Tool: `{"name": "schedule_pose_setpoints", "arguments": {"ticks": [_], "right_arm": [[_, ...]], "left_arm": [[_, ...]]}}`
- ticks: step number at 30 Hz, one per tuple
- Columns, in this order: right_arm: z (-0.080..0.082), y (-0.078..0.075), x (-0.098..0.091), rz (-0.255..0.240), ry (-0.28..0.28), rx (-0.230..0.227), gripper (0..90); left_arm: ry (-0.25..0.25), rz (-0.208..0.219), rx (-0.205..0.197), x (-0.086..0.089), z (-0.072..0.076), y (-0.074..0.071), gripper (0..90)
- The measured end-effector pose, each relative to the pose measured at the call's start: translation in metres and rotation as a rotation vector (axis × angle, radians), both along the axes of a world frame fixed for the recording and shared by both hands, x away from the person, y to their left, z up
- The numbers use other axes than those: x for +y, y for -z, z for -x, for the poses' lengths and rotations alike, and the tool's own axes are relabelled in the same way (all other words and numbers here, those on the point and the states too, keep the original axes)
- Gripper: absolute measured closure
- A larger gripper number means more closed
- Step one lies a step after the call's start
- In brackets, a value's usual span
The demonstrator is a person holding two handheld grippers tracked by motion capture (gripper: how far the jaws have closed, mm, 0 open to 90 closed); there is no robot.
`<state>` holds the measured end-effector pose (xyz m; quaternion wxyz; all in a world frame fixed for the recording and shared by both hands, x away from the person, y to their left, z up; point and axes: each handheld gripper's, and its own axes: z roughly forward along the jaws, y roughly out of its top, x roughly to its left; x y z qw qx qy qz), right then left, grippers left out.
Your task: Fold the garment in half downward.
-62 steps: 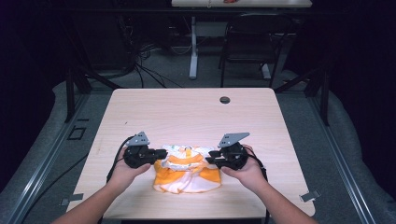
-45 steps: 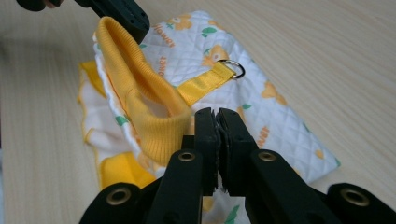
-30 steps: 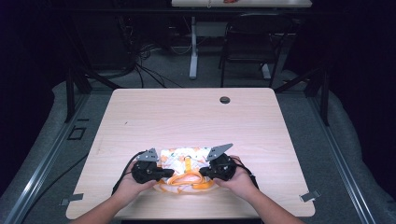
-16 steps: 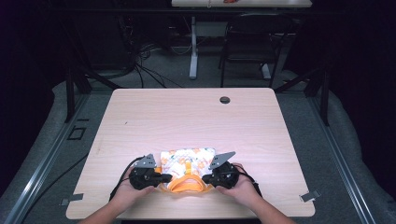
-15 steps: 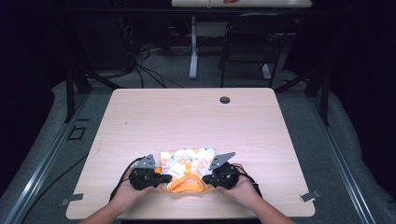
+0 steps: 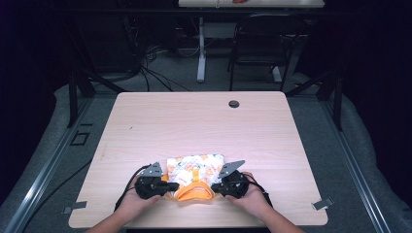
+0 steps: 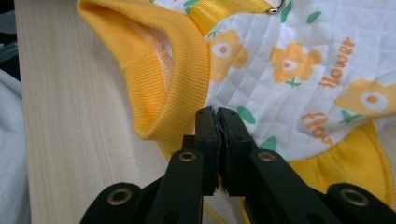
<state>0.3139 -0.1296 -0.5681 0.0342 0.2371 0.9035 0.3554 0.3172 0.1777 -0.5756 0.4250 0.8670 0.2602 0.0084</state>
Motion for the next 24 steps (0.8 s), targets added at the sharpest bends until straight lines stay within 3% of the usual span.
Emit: {"name": "schedule_pose_setpoints", "arguments": {"ticks": [6, 15, 20, 24], "right_arm": [[-0.003, -0.001, 0.000, 0.013, 0.011, -0.006, 86.6], [-0.015, 0.002, 0.001, -0.034, 0.062, 0.010, 86.7], [-0.022, 0.000, 0.003, -0.008, 0.070, -0.009, 86.7], [-0.027, 0.000, 0.004, -0.004, 0.083, -0.014, 86.7]], "left_arm": [[-0.017, -0.010, -0.011, -0.001, -0.004, -0.001, 89.4], [-0.067, 0.001, -0.001, 0.000, -0.018, 0.000, 89.6], [-0.072, -0.030, -0.018, -0.003, -0.025, -0.003, 89.6], [-0.100, -0.010, -0.005, -0.002, -0.033, -0.001, 89.6]]}}
